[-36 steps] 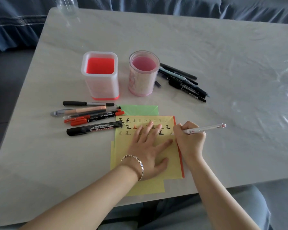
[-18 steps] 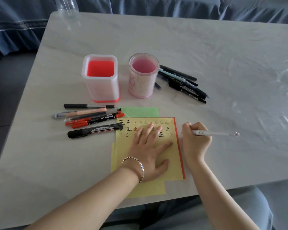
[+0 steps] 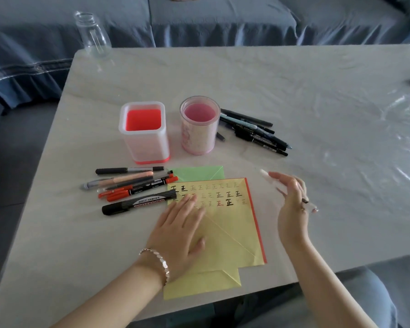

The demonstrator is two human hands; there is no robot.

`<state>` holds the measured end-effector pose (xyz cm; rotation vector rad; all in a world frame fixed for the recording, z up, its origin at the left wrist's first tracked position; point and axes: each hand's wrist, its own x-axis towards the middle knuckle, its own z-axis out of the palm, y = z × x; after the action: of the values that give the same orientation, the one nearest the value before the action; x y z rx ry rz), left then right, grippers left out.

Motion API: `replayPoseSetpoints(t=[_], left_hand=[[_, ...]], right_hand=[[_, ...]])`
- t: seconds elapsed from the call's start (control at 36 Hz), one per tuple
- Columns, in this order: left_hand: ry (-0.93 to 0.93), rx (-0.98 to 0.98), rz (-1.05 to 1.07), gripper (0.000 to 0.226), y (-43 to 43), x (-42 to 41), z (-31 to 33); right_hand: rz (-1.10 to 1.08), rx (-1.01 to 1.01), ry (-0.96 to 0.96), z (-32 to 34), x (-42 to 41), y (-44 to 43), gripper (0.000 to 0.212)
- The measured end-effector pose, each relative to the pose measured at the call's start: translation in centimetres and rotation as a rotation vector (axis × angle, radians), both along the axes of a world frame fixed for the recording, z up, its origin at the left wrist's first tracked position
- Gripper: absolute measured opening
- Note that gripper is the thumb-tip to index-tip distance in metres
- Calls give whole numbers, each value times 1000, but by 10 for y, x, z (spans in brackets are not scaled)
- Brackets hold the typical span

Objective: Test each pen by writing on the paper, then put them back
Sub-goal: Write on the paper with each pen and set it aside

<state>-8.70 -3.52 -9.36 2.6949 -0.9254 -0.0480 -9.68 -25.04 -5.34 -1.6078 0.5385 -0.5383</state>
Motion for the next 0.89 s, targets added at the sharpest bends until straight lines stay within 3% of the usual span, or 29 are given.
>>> replayPoseSetpoints(t=[0.08,0.17,0.28,0.33,0.47,0.53,0.67,0.75,0.81,0.89], left_hand=[[33,15,-1,54,12,1,-2],[52,3,-9,55,15,2,-5],[27,-42,1,53,14,2,-9],[15,-49,6,53,14,2,-10],[13,-88,1,51,15,2,-13],[3,-126,-9,47,16,2,-13],[1,-319,-27,40,7,11,9],[191,-514,147,45,-11,14,42],[385,-638,210,39,-21,17,56],[460,-708,141,21,-29,27,67]], right_hand=[[0,24,-54,19,0,-5,17],[98,286,-63,43,-1,-4,18],[261,600,-16,69,-1,0,58],[263,648,2,76,0,0,65],[259,752,15,82,6,6,46],[243,794,43,79,10,11,51],[77,813,196,61,23,26,52],[70,851,134,56,30,39,43],[121,699,157,55,33,47,42],[207,288,271,57,36,58,44]])
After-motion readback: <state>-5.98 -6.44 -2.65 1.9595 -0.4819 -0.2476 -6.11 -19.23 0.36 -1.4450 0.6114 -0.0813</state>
